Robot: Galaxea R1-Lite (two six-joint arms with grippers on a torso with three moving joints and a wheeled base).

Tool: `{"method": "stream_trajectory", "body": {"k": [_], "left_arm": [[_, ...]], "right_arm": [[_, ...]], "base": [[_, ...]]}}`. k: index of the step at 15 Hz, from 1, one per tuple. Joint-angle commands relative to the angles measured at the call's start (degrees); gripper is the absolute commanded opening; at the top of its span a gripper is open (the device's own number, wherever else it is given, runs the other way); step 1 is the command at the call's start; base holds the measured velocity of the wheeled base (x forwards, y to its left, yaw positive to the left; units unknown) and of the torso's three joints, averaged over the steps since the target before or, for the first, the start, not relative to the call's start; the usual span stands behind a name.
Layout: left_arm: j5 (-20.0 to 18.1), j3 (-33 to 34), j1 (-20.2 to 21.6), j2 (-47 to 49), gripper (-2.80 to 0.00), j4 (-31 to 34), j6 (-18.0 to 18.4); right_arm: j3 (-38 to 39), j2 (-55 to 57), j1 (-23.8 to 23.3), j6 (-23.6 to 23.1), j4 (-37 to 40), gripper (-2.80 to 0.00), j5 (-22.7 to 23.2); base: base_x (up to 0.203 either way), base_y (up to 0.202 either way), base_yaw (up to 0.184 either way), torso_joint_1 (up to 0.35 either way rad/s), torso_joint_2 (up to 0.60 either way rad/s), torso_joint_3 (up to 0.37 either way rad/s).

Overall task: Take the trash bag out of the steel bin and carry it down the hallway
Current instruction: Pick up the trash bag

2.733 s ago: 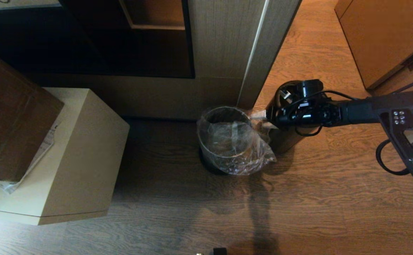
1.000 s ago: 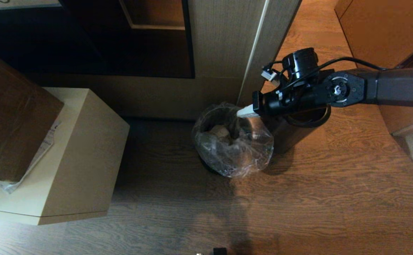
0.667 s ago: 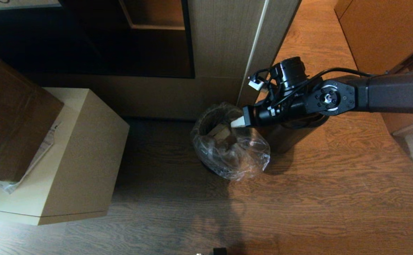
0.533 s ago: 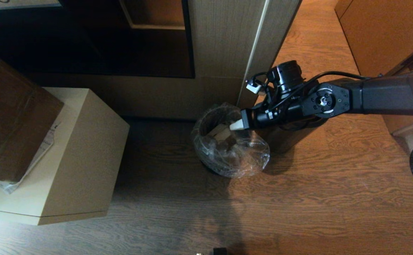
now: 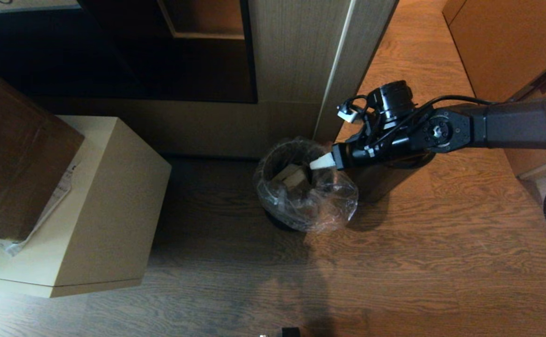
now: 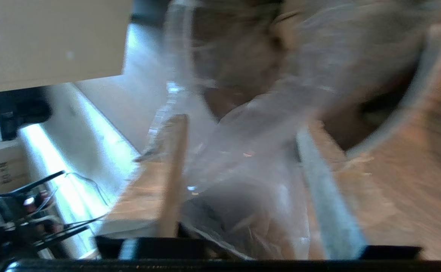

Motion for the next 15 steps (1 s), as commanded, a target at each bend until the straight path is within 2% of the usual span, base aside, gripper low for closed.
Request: {"method": "stream_trajectory", "body": {"k": [1, 3, 6, 13, 15], "left_arm": [[0.0, 0.7, 0.0, 0.0, -2.8, 0.0, 0.0], [0.0, 0.6, 0.0, 0.0, -2.8, 0.0, 0.0], [0.0, 0.6, 0.0, 0.0, -2.8, 0.0, 0.0], [0.0, 0.6, 0.0, 0.0, -2.8, 0.0, 0.0], [0.0, 0.7, 0.0, 0.0, -2.8, 0.0, 0.0]], "right_arm": [[0.7, -1.4, -1.6, -3.2, 0.3, 0.0, 0.2], [2.5, -3.4, -3.3, -8.3, 0.3, 0.0, 0.1], [3.9, -6.0, -4.4, -11.6, 0.2, 0.0, 0.2], [10.3, -14.1, -4.3, -12.8, 1.0, 0.0, 2.4], [12.7, -15.5, -2.2, -16.3, 2.7, 0.0, 2.9]], "base": [[0.0, 0.0, 0.0, 0.0, 0.0, 0.0], [0.0, 0.0, 0.0, 0.0, 0.0, 0.0], [0.0, 0.0, 0.0, 0.0, 0.0, 0.0], [0.0, 0.0, 0.0, 0.0, 0.0, 0.0], [0.0, 0.0, 0.0, 0.0, 0.0, 0.0]]}}
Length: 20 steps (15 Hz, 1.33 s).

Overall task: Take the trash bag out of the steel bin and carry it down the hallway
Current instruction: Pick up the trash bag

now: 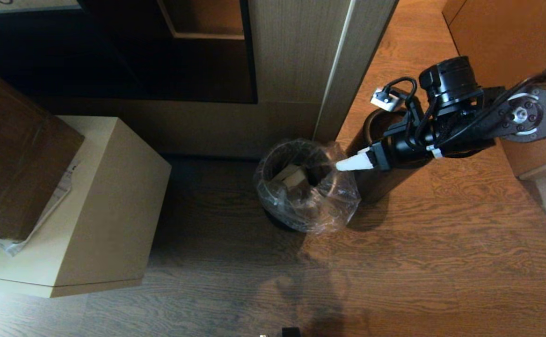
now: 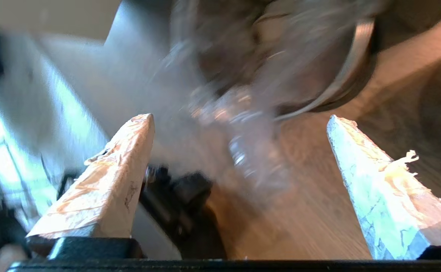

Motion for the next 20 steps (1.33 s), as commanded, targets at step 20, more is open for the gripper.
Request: {"method": "stream_trajectory", "body": {"k": [20], "left_arm": [[0.0, 0.6, 0.0, 0.0, -2.8, 0.0, 0.0]], "right_arm": [[2.6, 4.5, 3.6, -18.8, 0.0, 0.0, -3.9]], "base": [[0.0, 0.0, 0.0, 0.0, 0.0, 0.0]]}}
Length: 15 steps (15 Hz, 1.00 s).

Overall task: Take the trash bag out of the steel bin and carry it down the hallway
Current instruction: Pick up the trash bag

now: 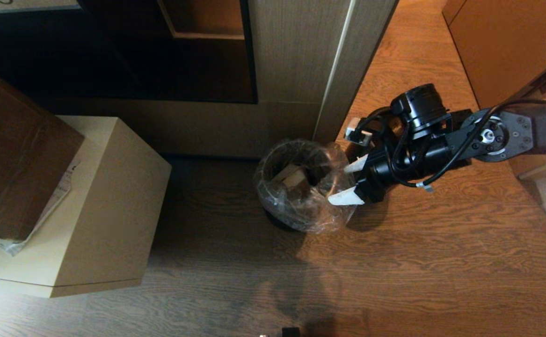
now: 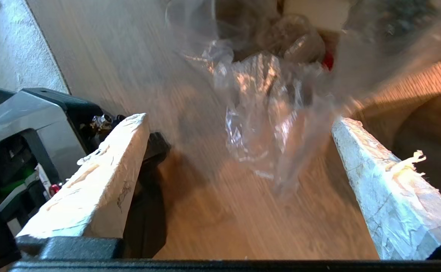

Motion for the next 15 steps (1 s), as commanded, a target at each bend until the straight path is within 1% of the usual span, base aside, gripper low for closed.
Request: {"method": "stream_trajectory", "body": {"k": [1, 5, 8, 11, 15], "left_arm": [[0.0, 0.7, 0.0, 0.0, -2.8, 0.0, 0.0], [0.0, 0.6, 0.0, 0.0, -2.8, 0.0, 0.0], [0.0, 0.6, 0.0, 0.0, -2.8, 0.0, 0.0], [0.0, 0.6, 0.0, 0.0, -2.8, 0.0, 0.0], [0.0, 0.6, 0.0, 0.0, -2.8, 0.0, 0.0]], "right_arm": [[-1.5, 2.7, 0.3, -0.2, -0.1, 0.0, 0.2], [-5.9, 7.9, 1.4, -0.1, -0.9, 0.0, 0.1], [-11.5, 12.6, 2.3, -0.1, -1.2, 0.0, -0.1], [-10.8, 13.4, 2.8, 0.2, -0.4, 0.0, 0.0], [-14.2, 16.3, 3.2, 0.2, 0.3, 0.0, 0.0]], "base": [[0.0, 0.0, 0.0, 0.0, 0.0, 0.0], [0.0, 0.0, 0.0, 0.0, 0.0, 0.0], [0.0, 0.0, 0.0, 0.0, 0.0, 0.0], [0.0, 0.0, 0.0, 0.0, 0.0, 0.0], [0.0, 0.0, 0.0, 0.0, 0.0, 0.0]]}}
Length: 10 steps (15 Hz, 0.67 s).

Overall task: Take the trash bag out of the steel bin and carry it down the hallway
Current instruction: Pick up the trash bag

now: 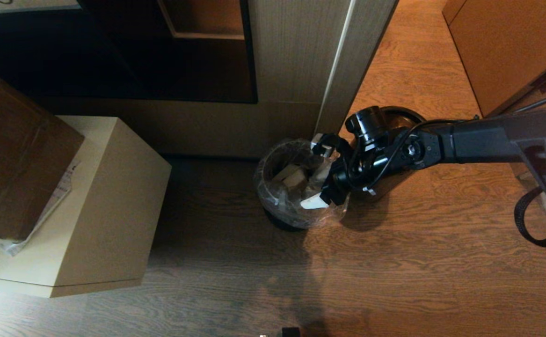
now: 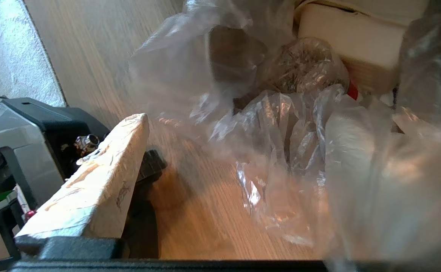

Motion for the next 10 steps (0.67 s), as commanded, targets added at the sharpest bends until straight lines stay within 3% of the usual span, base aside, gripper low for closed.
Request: {"method": "stream_trajectory", "body": {"k": [1, 10], "left_arm": [[0.0, 0.6, 0.0, 0.0, -2.8, 0.0, 0.0], [0.0, 0.6, 0.0, 0.0, -2.8, 0.0, 0.0]], "right_arm": [[-1.5, 1.8, 0.5, -0.3, 0.0, 0.0, 0.2], [-3.8, 2.2, 0.8, -0.4, 6.8, 0.0, 0.3]], "base": [[0.0, 0.0, 0.0, 0.0, 0.0, 0.0], [0.0, 0.0, 0.0, 0.0, 0.0, 0.0]]}}
